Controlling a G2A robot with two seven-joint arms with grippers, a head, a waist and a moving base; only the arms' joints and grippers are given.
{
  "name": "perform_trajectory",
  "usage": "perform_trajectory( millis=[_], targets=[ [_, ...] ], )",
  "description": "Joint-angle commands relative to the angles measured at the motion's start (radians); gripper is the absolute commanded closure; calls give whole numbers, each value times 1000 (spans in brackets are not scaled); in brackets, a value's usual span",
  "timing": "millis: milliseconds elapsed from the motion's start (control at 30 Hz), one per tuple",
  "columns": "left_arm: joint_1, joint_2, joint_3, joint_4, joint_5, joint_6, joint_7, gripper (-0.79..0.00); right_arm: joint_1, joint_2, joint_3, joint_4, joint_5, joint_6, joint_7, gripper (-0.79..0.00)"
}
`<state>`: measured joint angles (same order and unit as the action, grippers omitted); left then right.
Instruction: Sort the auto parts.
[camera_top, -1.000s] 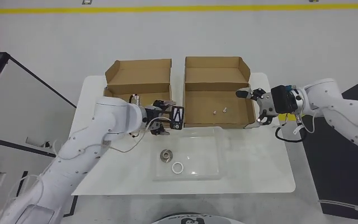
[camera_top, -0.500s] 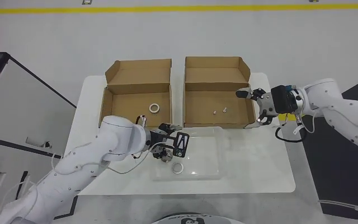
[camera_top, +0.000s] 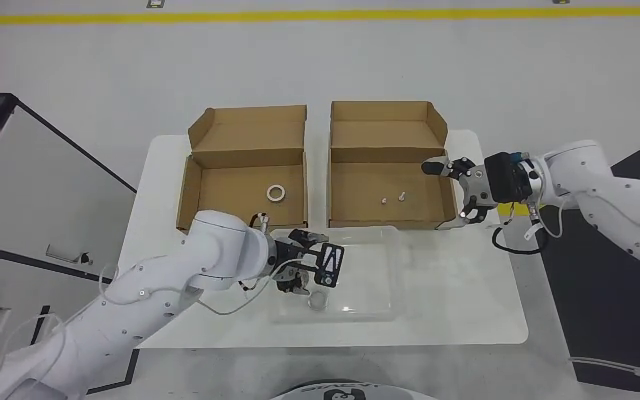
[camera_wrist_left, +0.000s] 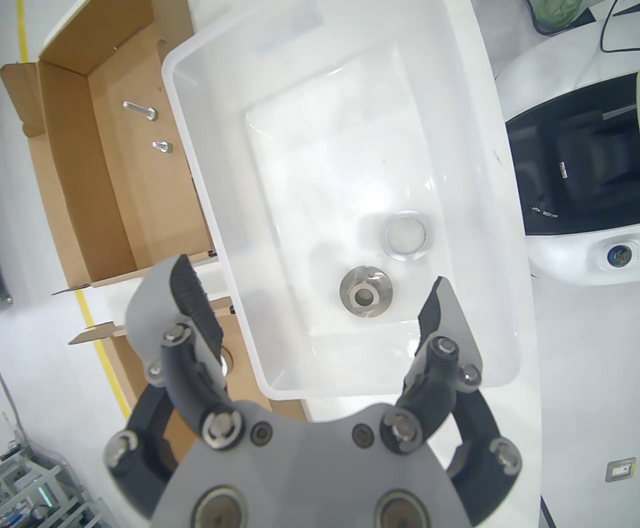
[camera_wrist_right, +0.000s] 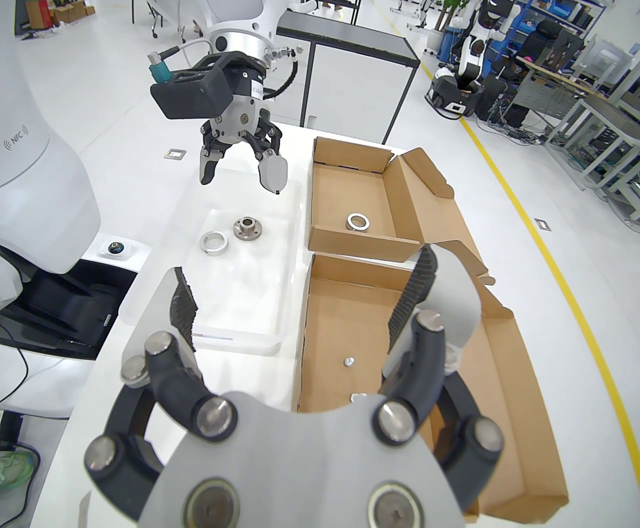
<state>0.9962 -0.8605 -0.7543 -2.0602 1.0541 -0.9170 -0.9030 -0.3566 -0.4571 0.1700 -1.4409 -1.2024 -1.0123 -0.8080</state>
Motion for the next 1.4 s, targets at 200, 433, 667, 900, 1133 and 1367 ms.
perform_trajectory(
  millis=[200,433,667,900,1133,1367],
  targets=[
    [0,0,0,0,0,0,0,-785,0,0,0,0,0,0,0,-785],
    [-18,-15,30,19,-32,71,-20,-785,0,0,0,0,0,0,0,-785],
    [-162,-53,146,46,-267,187,-187,-785,0,0,0,0,0,0,0,-785],
    [-363,-93,359,94,-437,351,-351,-785,0,0,0,0,0,0,0,-785],
    [-484,-144,484,154,-499,396,-397,-785,0,0,0,0,0,0,0,-785],
    [-506,-181,536,217,-518,407,-402,-542,0,0,0,0,0,0,0,-785]
  ],
)
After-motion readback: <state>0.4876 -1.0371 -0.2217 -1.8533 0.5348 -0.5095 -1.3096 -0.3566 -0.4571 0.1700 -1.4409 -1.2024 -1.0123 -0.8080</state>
